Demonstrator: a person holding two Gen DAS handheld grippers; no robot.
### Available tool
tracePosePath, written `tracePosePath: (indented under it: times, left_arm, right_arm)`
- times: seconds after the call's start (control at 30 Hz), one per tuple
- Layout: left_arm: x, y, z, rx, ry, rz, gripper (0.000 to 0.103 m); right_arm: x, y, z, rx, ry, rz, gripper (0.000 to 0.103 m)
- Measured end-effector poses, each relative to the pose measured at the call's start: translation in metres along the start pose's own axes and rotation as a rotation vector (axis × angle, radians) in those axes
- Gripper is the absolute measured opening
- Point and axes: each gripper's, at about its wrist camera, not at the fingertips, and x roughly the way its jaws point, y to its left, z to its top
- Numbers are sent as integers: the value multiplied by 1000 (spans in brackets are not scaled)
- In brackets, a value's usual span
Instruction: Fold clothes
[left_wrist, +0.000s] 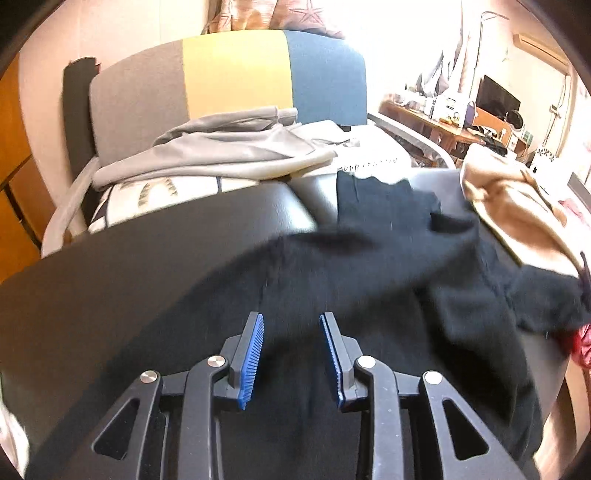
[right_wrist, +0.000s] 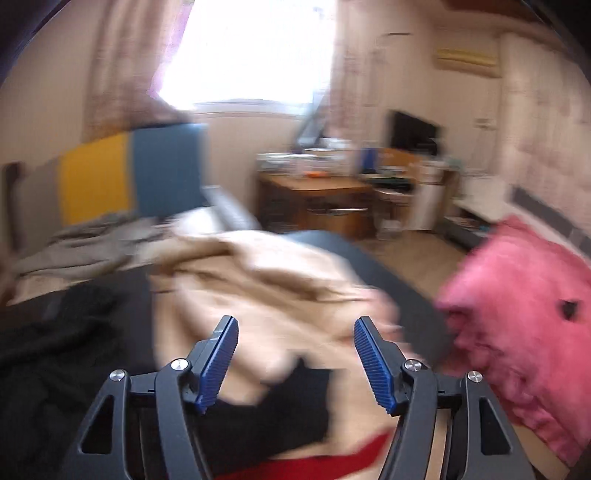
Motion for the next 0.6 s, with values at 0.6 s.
tracePosePath:
  times: [0.6]
  left_arm:
    - [157,-10,132,138,178,-271,46]
  right_arm:
    - [289,228,40,104,491,616,57]
